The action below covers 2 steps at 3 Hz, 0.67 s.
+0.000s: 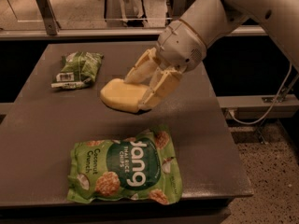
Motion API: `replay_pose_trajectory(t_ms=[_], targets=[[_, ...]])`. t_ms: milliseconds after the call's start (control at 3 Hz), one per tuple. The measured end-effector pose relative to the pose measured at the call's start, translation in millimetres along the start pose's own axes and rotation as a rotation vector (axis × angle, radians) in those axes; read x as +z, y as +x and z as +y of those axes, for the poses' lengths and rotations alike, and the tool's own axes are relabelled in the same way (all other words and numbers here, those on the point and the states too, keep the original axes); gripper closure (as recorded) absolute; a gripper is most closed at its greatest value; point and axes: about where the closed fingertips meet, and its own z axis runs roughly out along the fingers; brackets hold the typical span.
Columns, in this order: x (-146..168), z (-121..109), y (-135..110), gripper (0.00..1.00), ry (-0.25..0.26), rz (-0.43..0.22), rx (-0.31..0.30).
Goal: Move sponge near green rice chip bag
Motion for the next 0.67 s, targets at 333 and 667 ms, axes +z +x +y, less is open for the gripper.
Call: replay_pose_trajectory(t_ms=[333, 667], targets=[[7.7, 9.4, -11.5, 1.00, -0.032, -0.010, -0.031], [14.9, 16.0, -19.0, 1.00, -0.062, -0.008, -0.053]])
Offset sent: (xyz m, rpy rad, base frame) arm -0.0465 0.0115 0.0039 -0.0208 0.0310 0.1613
